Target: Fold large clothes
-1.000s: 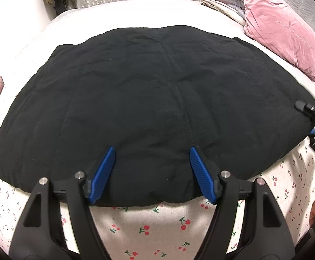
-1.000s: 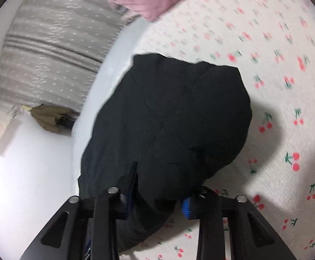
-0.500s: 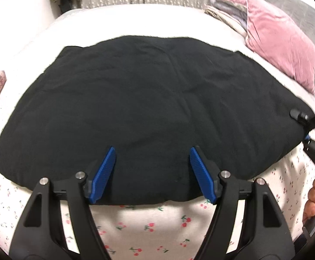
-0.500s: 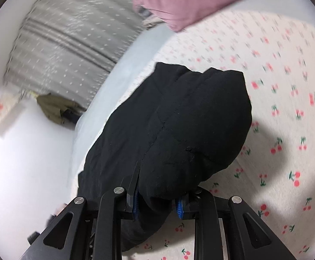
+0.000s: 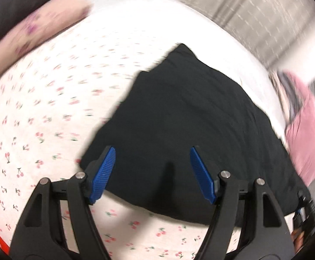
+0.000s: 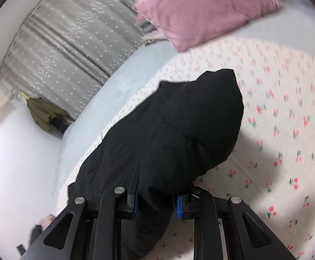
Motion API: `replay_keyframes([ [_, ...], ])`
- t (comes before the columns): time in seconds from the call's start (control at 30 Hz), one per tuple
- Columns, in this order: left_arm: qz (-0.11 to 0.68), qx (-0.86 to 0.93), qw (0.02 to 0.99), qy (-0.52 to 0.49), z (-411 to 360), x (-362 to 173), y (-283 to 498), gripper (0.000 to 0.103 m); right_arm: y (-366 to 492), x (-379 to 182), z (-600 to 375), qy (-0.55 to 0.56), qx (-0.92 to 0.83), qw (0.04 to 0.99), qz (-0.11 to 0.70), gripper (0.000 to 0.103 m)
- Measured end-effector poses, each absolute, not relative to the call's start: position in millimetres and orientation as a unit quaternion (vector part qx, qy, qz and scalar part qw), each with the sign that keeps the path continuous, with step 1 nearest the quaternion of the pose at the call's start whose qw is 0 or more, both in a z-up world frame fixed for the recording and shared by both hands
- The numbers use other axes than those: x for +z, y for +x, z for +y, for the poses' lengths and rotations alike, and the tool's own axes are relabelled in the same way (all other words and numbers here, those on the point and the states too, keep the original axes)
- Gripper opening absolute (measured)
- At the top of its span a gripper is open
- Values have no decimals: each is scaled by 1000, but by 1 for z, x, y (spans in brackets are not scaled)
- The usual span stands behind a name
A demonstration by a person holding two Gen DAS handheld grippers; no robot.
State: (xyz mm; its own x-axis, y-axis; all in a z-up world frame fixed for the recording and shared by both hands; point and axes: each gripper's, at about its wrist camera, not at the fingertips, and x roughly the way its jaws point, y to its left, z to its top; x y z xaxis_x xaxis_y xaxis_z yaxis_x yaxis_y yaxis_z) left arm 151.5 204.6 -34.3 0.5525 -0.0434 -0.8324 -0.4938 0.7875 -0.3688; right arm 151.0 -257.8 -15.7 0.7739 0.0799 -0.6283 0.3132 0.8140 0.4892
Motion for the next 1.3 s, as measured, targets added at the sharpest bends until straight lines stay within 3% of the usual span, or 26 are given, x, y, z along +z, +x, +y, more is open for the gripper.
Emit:
replay_keyframes([
  [0.13, 472, 107, 802, -349, 228, -60, 154, 72, 160, 28, -191, 151, -68, 945, 281, 23],
  [0.33, 430, 78, 784, -441, 272, -55, 140, 72, 150, 82, -27, -108, 35, 979, 168, 22],
  [0.37, 422, 80, 783, -450, 279, -53, 138, 72, 140, 81, 5, -152, 71, 975, 148, 14],
  [0.4, 416, 83, 781, -459, 285, -51, 137, 72, 129, 76, 38, -189, 120, 965, 134, 8],
  [0.47, 400, 92, 773, -484, 302, -52, 132, 72, 108, 51, 103, -257, 208, 934, 135, 8],
  [0.57, 395, 109, 765, -497, 313, -60, 125, 72, 98, -30, 180, -378, 242, 870, 201, 7],
  [0.67, 404, 100, 762, -496, 316, -65, 128, 72, 98, -63, 171, -377, 201, 872, 240, 10],
  [0.7, 403, 96, 764, -495, 315, -64, 129, 72, 100, -63, 154, -351, 177, 885, 250, 18],
  [0.73, 402, 93, 766, -492, 312, -63, 131, 72, 101, -61, 140, -334, 159, 893, 256, 43],
  [0.77, 403, 88, 770, -487, 307, -60, 134, 72, 105, -56, 119, -316, 131, 903, 260, 81],
  [0.8, 404, 82, 774, -481, 304, -58, 135, 72, 106, -49, 100, -307, 102, 912, 252, 91],
  [0.83, 409, 69, 779, -471, 296, -55, 139, 72, 110, -44, 91, -310, 77, 917, 239, 91],
  [1.0, 422, 57, 786, -447, 279, -52, 146, 72, 136, -24, 75, -373, 4, 902, 216, 91],
  [1.2, 432, 51, 780, -450, 281, -60, 147, 72, 197, -74, 115, -475, -10, 824, 308, 90],
  [1.23, 432, 52, 777, -455, 283, -62, 146, 72, 207, -78, 117, -473, -16, 822, 317, 85],
  [1.27, 432, 51, 774, -461, 285, -63, 145, 72, 212, -84, 111, -465, -22, 824, 323, 48],
  [1.3, 431, 51, 770, -468, 288, -64, 144, 72, 228, -80, 102, -426, -39, 836, 344, 35],
])
